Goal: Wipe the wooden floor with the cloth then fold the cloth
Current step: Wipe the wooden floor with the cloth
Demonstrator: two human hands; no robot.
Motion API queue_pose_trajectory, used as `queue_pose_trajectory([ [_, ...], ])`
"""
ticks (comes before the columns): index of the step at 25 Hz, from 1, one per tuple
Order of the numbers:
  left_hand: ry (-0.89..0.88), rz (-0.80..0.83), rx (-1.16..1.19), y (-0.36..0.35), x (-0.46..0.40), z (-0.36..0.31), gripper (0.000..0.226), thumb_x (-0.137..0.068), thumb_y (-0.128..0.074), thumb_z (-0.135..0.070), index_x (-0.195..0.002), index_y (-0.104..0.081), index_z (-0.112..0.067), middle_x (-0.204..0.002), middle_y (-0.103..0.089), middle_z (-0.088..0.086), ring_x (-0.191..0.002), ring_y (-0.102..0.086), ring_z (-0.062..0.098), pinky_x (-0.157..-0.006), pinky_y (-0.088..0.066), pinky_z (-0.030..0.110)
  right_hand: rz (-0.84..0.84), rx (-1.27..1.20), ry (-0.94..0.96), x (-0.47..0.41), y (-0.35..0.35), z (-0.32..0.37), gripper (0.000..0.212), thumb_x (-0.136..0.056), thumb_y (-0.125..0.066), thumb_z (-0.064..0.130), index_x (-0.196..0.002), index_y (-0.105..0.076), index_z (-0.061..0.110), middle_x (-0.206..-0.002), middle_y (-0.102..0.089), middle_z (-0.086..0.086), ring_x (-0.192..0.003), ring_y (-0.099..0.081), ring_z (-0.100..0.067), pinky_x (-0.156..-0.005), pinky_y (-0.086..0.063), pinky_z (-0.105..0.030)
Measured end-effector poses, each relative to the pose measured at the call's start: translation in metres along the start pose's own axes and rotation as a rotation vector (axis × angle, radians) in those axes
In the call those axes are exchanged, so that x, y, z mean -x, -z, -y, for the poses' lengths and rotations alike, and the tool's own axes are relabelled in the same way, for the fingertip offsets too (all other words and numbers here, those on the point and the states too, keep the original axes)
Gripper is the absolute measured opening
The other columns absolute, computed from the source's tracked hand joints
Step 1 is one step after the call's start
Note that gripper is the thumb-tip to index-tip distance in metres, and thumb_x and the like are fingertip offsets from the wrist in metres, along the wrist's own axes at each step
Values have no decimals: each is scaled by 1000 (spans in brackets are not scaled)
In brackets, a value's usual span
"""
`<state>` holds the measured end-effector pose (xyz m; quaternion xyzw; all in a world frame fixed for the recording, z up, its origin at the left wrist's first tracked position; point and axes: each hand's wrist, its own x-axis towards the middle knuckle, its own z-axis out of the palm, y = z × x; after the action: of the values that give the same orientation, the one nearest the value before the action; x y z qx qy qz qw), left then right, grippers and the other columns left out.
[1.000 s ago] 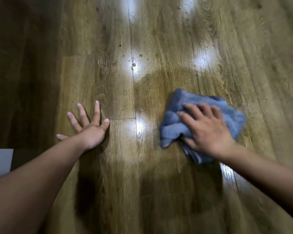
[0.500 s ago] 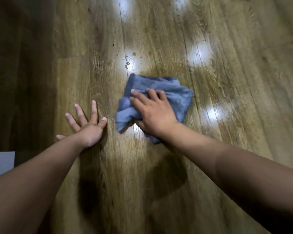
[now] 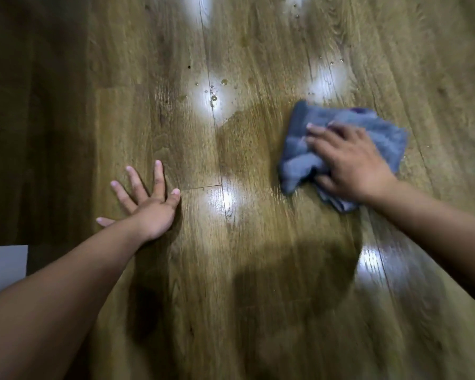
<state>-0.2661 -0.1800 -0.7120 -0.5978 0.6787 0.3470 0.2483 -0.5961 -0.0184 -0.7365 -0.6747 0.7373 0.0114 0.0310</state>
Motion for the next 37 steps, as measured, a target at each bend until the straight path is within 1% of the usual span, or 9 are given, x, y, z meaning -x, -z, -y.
queue_pose_trajectory([
  [3, 1, -9, -6, -1, 0, 0, 63, -104, -22, -62, -145, 25, -61, -152, 51, -10, -143, 43, 26, -107, 10, 80, -46, -40, -313, -59, -1, 13, 59, -84, -67, 40, -135, -50, 16, -154, -42, -5, -131, -40, -39, -105, -27, -50],
  [6, 3, -15, -9, -2, 0, 1, 63, -103, -22, -63, -144, 25, -62, -152, 51, -11, -143, 43, 26, -106, 11, 80, -48, -79, -382, -112, 6, 59, 53, -87, -61, 42, -133, -49, 20, -156, -38, -2, -133, -37, -36, -107, -25, -49],
  [9, -8, -9, -8, -1, -2, 3, 63, -102, -23, -64, -144, 24, -64, -152, 50, -12, -144, 43, 26, -106, 10, 80, 21, -93, -199, -123, 6, 114, 58, -90, -57, 40, -142, -41, 22, -162, -27, 1, -145, -24, -34, -115, -18, -49],
  [14, -11, -12, 2, 0, -1, 2, 63, -103, -24, -62, -146, 22, -62, -153, 49, -10, -144, 41, 27, -106, 9, 80, 66, -32, 209, -39, 0, 157, 68, -92, -53, 42, -153, -32, 20, -164, -22, 0, -152, -12, -34, -122, -4, -48],
  [21, -19, -9, 19, 2, 3, 1, 64, -104, -23, -61, -147, 23, -60, -152, 50, -10, -143, 43, 26, -106, 11, 79, 82, -18, 482, 12, -1, 73, 64, -86, -63, 48, -142, -52, 18, -156, -41, -2, -146, -31, -35, -117, -26, -52],
  [25, -13, -4, 21, 2, 1, 0, 63, -104, -23, -61, -147, 23, -60, -152, 50, -10, -143, 44, 26, -106, 11, 79, 27, -84, -31, -26, -2, 32, 77, -75, -76, 47, -143, -50, 22, -158, -37, -5, -144, -31, -38, -113, -26, -55],
  [27, -17, -11, 18, 0, -3, 3, 63, -104, -22, -62, -146, 25, -61, -151, 52, -10, -141, 46, 27, -106, 12, 79, -29, -96, -303, -49, -5, 29, 75, -79, -71, 50, -145, -46, 27, -160, -32, -5, -146, -25, -38, -116, -21, -55],
  [32, -6, -37, 8, -5, -13, 8, 64, -102, -22, -64, -141, 30, -63, -147, 55, -11, -139, 49, 27, -104, 13, 80, -100, -260, -588, -116, 8, 76, 56, -91, -59, 47, -140, -48, 21, -158, -36, -2, -148, -22, -32, -119, -14, -51],
  [37, 23, -109, 9, -14, -21, 7, 69, -103, -31, -58, -140, 27, -66, -150, 52, -13, -141, 46, 27, -103, 9, 83, -14, -187, 6, -102, -3, 167, 62, -92, -55, 52, -146, -42, 23, -161, -29, 4, -152, -14, -27, -122, -5, -46],
])
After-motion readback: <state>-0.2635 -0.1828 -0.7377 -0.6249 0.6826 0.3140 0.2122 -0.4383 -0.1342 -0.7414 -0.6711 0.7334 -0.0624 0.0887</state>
